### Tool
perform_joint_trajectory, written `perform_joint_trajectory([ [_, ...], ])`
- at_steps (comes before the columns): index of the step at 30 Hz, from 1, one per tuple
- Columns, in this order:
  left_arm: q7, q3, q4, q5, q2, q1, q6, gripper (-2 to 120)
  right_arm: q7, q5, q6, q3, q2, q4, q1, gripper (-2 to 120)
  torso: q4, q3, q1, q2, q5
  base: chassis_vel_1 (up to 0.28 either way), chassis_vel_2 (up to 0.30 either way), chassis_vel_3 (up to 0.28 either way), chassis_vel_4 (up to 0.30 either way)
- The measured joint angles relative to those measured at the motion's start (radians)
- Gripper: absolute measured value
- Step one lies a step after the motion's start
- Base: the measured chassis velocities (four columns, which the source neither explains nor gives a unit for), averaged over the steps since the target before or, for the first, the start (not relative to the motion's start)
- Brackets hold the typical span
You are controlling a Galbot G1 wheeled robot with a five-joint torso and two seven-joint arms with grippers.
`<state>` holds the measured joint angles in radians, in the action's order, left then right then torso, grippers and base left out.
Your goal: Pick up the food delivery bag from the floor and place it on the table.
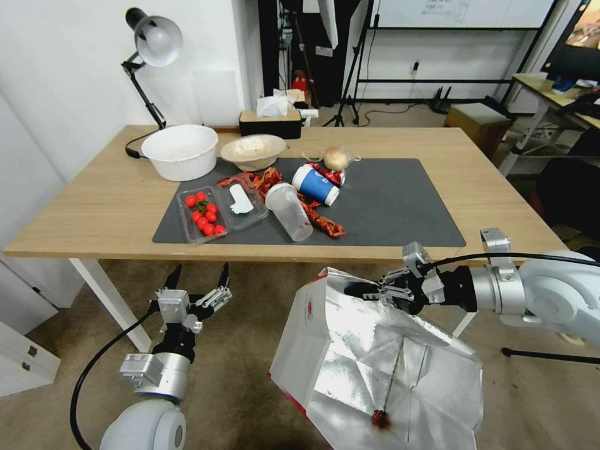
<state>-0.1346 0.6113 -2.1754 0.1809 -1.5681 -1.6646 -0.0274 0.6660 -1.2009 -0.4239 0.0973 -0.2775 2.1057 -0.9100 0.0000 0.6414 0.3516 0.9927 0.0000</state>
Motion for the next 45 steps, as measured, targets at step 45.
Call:
perform_joint_trajectory([
  [45, 0.021, -0.008, -0.011, 0.000, 0.000, -0.005, 0.019, 98, -0.015, -0.036, 0.045, 0.000, 0.002, -0.011, -0.008, 0, 0.0000, 0.084, 0.064, 0.148, 0.0000, 0.000, 0.000, 0.000, 0.000],
])
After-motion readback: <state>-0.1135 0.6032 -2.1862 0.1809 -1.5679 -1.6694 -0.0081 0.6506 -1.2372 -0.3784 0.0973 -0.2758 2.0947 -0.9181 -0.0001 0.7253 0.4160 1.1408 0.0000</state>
